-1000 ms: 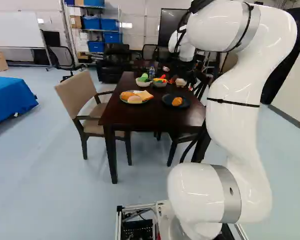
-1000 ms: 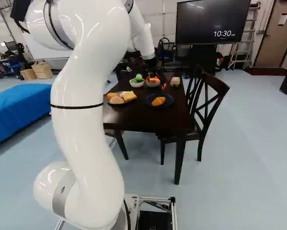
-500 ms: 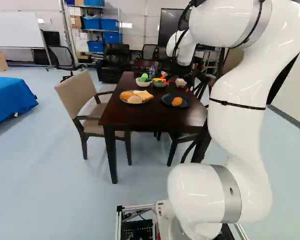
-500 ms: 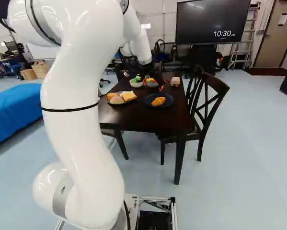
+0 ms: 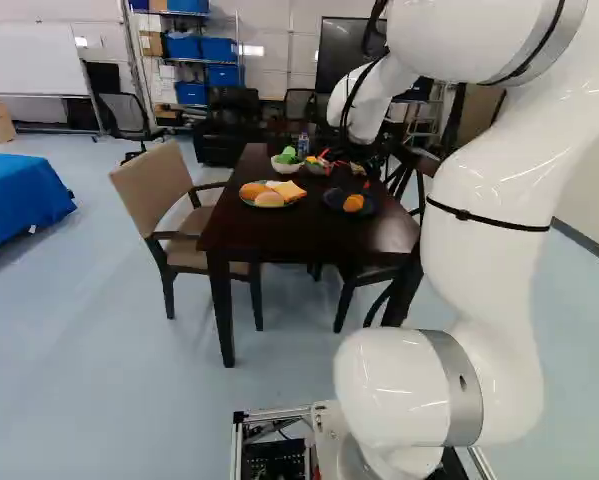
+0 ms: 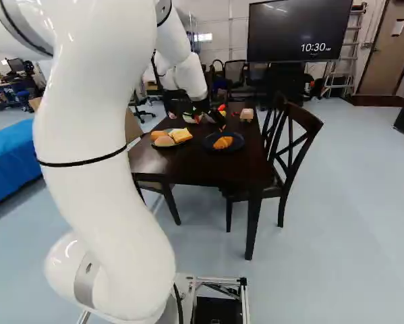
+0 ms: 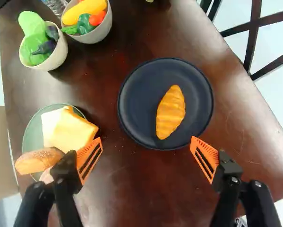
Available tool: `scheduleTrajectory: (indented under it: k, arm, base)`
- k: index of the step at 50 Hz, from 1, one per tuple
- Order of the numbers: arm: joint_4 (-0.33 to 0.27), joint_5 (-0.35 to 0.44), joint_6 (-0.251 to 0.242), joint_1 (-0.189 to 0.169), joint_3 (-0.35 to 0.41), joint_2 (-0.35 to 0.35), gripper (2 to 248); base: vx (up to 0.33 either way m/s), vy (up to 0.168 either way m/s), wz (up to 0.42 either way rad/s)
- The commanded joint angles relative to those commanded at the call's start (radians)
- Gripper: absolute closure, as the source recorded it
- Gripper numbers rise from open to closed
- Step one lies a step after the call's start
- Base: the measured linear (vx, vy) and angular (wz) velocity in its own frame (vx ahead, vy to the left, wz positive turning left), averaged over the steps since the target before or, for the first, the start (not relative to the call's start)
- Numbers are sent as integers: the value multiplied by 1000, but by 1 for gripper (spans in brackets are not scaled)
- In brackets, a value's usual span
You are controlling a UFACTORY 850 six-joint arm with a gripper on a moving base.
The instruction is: Move the croissant to the empty plate
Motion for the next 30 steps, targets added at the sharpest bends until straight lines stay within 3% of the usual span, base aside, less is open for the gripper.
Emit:
scheduleTrajectory:
  k: [30]
  arm:
    - [34,383,-150,45,343,171,3]
  base:
    - [0,0,0]
